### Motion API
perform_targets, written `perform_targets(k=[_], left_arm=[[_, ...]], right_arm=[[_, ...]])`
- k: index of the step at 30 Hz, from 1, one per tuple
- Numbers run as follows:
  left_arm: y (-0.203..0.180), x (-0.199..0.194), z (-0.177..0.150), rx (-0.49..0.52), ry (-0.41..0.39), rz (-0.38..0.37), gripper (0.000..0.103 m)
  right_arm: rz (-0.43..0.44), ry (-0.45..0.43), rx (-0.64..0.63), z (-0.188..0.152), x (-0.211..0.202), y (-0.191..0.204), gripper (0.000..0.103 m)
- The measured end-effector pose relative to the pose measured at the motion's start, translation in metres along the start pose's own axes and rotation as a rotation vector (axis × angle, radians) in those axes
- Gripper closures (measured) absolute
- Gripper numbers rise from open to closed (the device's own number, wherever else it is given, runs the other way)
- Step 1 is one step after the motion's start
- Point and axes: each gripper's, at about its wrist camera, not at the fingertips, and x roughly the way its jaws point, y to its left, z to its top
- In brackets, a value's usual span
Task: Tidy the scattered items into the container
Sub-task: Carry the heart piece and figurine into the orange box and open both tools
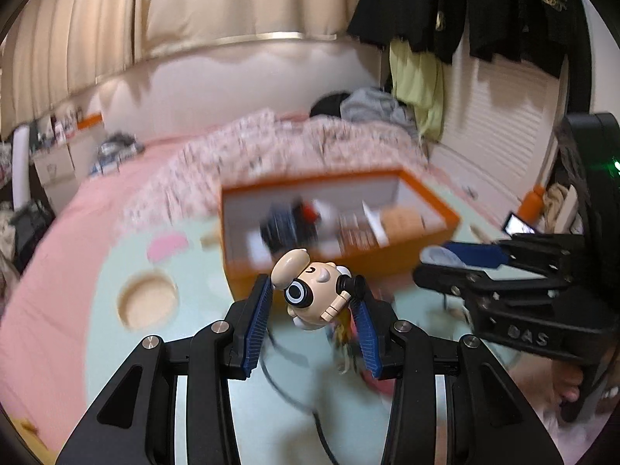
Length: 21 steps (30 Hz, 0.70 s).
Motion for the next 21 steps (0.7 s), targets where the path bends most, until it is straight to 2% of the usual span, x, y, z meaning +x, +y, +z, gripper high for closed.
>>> perform_targets(k=[5,9,14,21], left_arm=[[0.015,0.032,0.049,-0.029,-0.009,-0.041,0.06],[0.026,0.071,0.068,-0.054,0.04,-0.047,0.06],[0.034,0.107,0.069,-0.088,0.099,-0.048,0.06],[0.035,0.129,0.058,-0.105,0.152,-0.045,0.06]], right_arm=[[-0.064,-0.099,-0.018,0.047,-0.003,-0.008,0.066],[-0.083,-0.095,-0.007,0.071,0.024,-0.021,0.066],[-0.059,-0.026,0.04,0.076,0.058,-0.037,0.066],[-0.09,0.016,0.041,0.074,0.08,-0.043,0.066]])
